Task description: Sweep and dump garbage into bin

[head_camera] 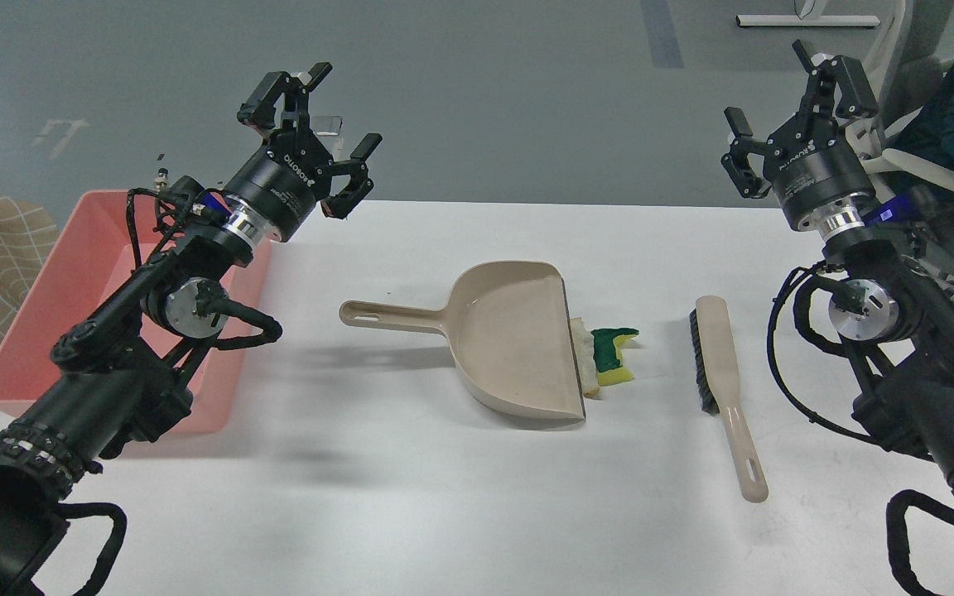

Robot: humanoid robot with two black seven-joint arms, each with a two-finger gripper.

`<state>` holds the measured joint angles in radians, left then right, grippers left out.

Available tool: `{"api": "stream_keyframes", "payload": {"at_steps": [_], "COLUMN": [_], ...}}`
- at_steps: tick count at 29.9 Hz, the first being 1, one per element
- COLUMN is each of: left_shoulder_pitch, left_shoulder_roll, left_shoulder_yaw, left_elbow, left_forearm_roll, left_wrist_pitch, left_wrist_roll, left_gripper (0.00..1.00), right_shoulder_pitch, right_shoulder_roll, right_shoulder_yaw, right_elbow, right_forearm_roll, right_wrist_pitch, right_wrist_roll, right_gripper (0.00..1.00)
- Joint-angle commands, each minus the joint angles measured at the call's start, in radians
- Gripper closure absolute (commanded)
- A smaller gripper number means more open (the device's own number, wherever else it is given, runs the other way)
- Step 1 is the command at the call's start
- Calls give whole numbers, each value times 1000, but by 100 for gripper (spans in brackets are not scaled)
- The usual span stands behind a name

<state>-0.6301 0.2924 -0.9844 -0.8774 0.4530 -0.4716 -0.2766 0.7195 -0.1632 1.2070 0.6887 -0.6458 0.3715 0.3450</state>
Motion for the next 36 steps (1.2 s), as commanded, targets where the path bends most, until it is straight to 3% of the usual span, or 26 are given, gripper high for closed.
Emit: {"api": "stream_keyframes", "payload": {"at_steps": [1, 5, 9, 14, 22, 24, 29, 36], "left_shoulder_pitch": [3, 6, 13, 21, 127, 156, 257, 401], "left_shoulder_roll": [11, -4, -6, 5, 94, 117, 227, 399], "left_shoulder_yaw": [4, -5, 6, 7, 7, 9, 9, 7], "left_elbow": [-29, -29, -31, -57, -288, -354, -541, -739], "left_forearm_roll": [15, 21, 21, 21, 156, 213, 369, 480], "left_wrist_pitch": [-17, -17, 11, 10, 37, 73, 133, 145], "left_wrist_roll": [2, -19, -110, -110, -104, -87, 5, 17], "left_gripper": [2, 2, 2, 2, 2, 2, 2, 1], "right_shoulder_pitch": [-8, -8, -8, -9, -19, -20, -28, -35], "right_shoulder_roll": [-44, -52, -30, -13, -13, -13, -22, -25], "right_shoulder_yaw": [0, 2, 3, 2, 3, 3, 3, 3], "right_elbow": [3, 2, 12, 15, 20, 29, 37, 35], "right_forearm_roll": [0, 0, 1, 1, 1, 1, 0, 0], "right_wrist_pitch": [17, 50, 40, 46, 49, 49, 47, 40], "right_wrist_roll": [0, 3, 6, 6, 8, 9, 28, 28], "right_gripper": [0, 0, 0, 0, 0, 0, 0, 0]}}
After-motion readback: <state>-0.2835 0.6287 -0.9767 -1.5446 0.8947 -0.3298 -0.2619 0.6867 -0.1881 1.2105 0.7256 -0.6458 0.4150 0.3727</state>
